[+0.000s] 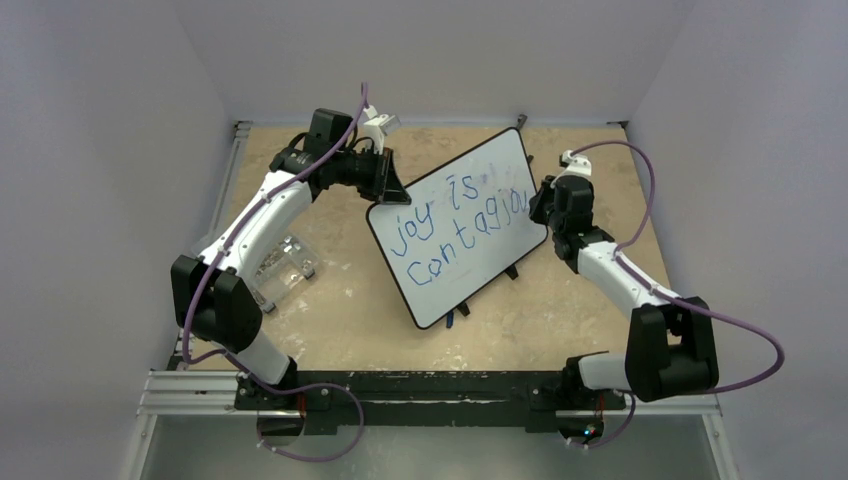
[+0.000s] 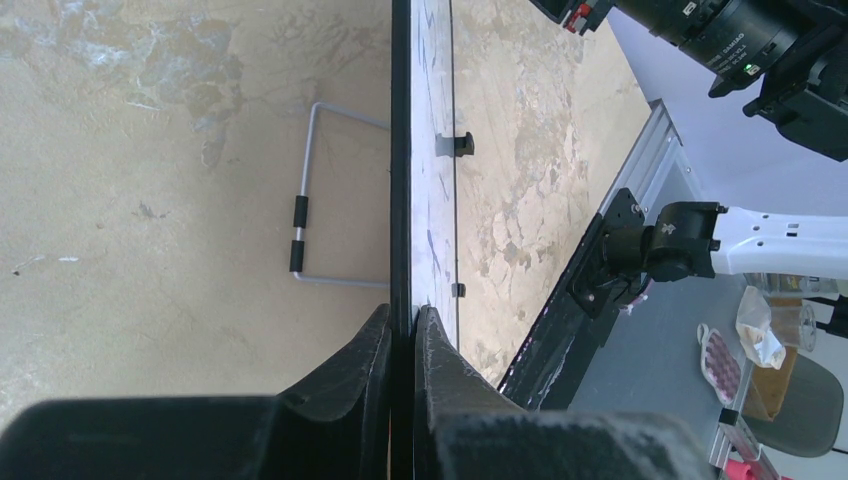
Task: Write a sentence on the whiteboard
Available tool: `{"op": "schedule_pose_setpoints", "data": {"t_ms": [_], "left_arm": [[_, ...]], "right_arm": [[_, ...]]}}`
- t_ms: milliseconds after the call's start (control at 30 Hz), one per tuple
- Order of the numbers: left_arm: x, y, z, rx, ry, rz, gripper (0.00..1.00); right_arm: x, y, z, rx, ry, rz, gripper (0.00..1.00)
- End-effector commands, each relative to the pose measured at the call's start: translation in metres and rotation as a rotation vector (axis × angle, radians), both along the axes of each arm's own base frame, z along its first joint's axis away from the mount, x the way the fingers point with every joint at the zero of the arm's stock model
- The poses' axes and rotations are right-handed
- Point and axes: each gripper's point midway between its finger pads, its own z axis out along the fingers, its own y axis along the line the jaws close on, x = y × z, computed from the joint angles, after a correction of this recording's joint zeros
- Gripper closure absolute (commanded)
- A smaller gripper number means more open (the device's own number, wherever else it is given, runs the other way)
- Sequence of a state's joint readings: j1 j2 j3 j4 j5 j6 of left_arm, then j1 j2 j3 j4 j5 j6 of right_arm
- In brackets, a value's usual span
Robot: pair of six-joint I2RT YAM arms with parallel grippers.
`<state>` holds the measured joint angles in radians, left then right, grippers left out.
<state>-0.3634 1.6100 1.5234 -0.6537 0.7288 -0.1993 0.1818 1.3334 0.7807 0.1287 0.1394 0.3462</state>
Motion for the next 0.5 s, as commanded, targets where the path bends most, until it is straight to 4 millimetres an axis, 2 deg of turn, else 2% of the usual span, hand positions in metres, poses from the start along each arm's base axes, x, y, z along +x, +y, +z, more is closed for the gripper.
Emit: {"op": "schedule_pose_setpoints", "data": {"t_ms": [0, 267, 467], "left_arm": [[0.01, 0.001, 0.027, -0.003, -0.183, -0.023, 1.0], [0.01, 0.001, 0.027, -0.005, -0.184, -0.024, 1.0], [0.009, 0.001, 0.028, -0.007, -0.185, -0.024, 1.0]], "right_arm": [[-0.006, 0.004, -0.003, 0.029, -0.007, 0.007, 1.0], [-0.014, -0.011, -0.004, -0.001, 0.003, -0.051, 1.0], [-0.02, -0.022, 0.015, -0.011, -0.028, -0.1, 1.0]]}}
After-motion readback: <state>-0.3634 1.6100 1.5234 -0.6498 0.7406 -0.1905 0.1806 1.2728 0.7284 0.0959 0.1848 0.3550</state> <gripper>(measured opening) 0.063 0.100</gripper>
